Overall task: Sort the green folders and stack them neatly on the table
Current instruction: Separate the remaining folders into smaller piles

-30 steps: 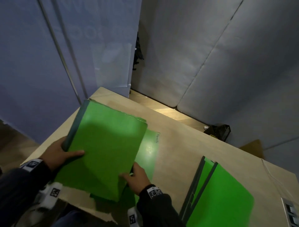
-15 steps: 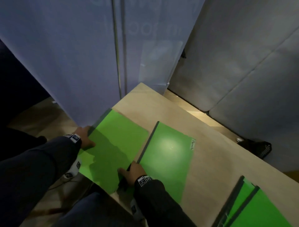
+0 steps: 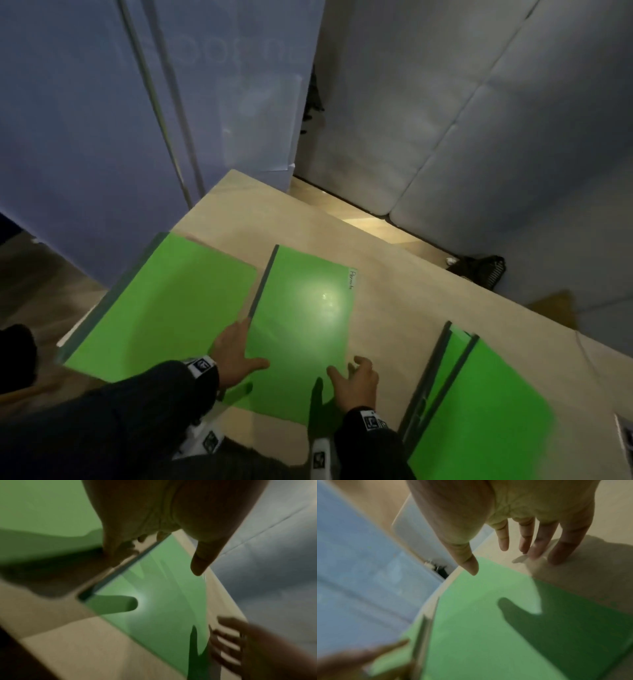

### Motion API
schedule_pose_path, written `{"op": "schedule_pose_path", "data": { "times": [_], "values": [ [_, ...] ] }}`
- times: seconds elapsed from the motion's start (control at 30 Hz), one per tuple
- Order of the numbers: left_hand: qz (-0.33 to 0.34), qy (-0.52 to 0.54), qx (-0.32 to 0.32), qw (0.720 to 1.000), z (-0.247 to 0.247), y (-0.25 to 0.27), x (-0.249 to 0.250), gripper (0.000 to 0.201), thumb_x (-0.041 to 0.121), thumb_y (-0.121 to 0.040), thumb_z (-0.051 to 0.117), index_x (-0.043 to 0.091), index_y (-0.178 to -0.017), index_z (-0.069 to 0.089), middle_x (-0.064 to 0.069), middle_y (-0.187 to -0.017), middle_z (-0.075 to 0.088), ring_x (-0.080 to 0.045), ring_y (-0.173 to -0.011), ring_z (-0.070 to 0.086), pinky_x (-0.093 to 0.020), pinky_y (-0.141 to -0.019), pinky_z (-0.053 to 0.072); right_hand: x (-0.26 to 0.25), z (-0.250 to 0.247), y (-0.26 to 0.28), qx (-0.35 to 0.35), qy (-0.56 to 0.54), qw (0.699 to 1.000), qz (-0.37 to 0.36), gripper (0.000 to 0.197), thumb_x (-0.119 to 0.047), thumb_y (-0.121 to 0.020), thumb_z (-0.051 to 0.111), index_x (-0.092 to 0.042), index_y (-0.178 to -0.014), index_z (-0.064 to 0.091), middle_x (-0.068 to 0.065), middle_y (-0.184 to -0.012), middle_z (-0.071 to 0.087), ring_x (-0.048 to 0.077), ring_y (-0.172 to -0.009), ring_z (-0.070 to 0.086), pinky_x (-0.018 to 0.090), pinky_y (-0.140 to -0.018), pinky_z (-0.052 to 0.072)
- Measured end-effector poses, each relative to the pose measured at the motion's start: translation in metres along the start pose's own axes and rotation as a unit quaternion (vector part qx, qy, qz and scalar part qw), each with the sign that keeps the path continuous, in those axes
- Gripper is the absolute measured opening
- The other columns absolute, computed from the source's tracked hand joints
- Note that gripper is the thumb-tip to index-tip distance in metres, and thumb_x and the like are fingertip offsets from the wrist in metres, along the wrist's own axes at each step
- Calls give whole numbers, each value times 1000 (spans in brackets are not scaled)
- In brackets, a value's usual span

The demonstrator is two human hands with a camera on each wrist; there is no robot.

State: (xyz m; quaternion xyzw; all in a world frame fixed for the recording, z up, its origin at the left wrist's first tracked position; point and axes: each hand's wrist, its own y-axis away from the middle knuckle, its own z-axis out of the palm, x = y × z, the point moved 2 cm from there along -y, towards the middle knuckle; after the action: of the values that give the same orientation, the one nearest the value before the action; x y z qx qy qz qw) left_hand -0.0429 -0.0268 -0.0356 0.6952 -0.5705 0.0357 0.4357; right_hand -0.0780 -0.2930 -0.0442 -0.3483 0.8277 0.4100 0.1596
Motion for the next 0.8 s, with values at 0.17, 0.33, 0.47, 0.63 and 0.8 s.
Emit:
{"op": "schedule_pose_path", "data": {
  "times": [0.17, 0.33, 0.47, 0.63, 0.8],
  "values": [
    [-86, -15, -29, 996, 34, -6, 23, 124, 56, -81, 78, 24, -165, -7, -20, -173, -3, -39, -160, 1, -55, -129, 17, 21, 9, 2, -126, -262, 946, 147, 73, -37, -75, 75, -17, -137, 42, 13, -132, 53, 30, -109, 57, 49, -93, 50],
    [-135, 128, 69, 980, 16, -23, 21, 109, 30, -77, 89, 10, -161, 24, -25, -160, 40, -44, -141, 44, -51, -117, 43, 28, -9, 12, -151, -284, 935, 151, 25, -34, -78, 71, -11, -80, 61, 5, -77, 52, 22, -68, 48, 32, -65, 41],
    [-155, 170, 70, 971, 12, -25, 35, 52, 7, -90, 69, -5, -139, 54, -33, -125, 62, -41, -100, 61, -41, -82, 49, 41, -22, 12, -121, -327, 921, 173, 25, -28, -71, 77, -14, -54, 64, 4, -58, 52, 22, -57, 49, 36, -67, 42],
    [-16, 180, 66, 981, -3, -23, 96, 23, -9, -90, 57, 10, -95, 68, -29, -103, 72, -39, -85, 62, -44, -79, 54, 45, -52, 16, -95, -326, 933, 120, 16, -22, -85, 69, -15, -99, 67, 7, -96, 61, 23, -83, 57, 35, -72, 48],
    [60, 315, -54, 946, 27, -7, 177, 38, -18, -94, 46, 12, -98, 68, -27, -99, 71, -39, -82, 69, -46, -74, 64, 72, -131, 18, 64, -336, 937, 65, 33, -2, -88, 66, -10, -115, 49, 13, -107, 60, 23, -88, 59, 29, -69, 48]
  ]
}}
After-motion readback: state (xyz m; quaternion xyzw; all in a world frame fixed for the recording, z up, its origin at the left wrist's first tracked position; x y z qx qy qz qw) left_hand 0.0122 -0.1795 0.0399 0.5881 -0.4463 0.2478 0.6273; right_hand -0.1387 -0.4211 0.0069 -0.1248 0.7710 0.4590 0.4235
